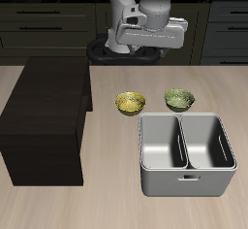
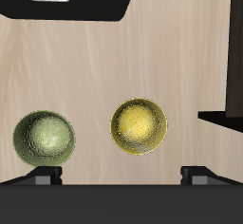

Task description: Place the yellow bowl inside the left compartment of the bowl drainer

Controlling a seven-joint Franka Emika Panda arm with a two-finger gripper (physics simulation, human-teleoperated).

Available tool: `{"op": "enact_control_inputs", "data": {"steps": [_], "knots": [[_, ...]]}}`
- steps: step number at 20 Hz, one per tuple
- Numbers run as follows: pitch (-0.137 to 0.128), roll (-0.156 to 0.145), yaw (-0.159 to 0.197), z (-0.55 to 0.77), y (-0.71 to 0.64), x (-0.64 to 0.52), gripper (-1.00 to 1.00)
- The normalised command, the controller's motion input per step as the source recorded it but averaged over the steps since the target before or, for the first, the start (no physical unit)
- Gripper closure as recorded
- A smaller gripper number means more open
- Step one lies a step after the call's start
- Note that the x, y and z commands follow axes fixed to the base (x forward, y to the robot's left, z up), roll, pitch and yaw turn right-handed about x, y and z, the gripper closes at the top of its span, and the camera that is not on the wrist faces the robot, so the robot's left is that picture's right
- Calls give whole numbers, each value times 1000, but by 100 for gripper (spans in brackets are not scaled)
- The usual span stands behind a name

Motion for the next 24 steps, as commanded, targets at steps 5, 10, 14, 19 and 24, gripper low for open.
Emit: {"op": "enact_control_inputs", "data": {"steps": [5, 10, 14, 19, 24], "knots": [[-4, -11, 8, -175, -13, 84, -100], [36, -19, -19, -326, -94, 134, -100], [49, -23, -18, -434, -130, 74, -100], [51, 13, -29, -302, -52, 29, -100], [36, -6, -29, -301, 32, -8, -100]]}}
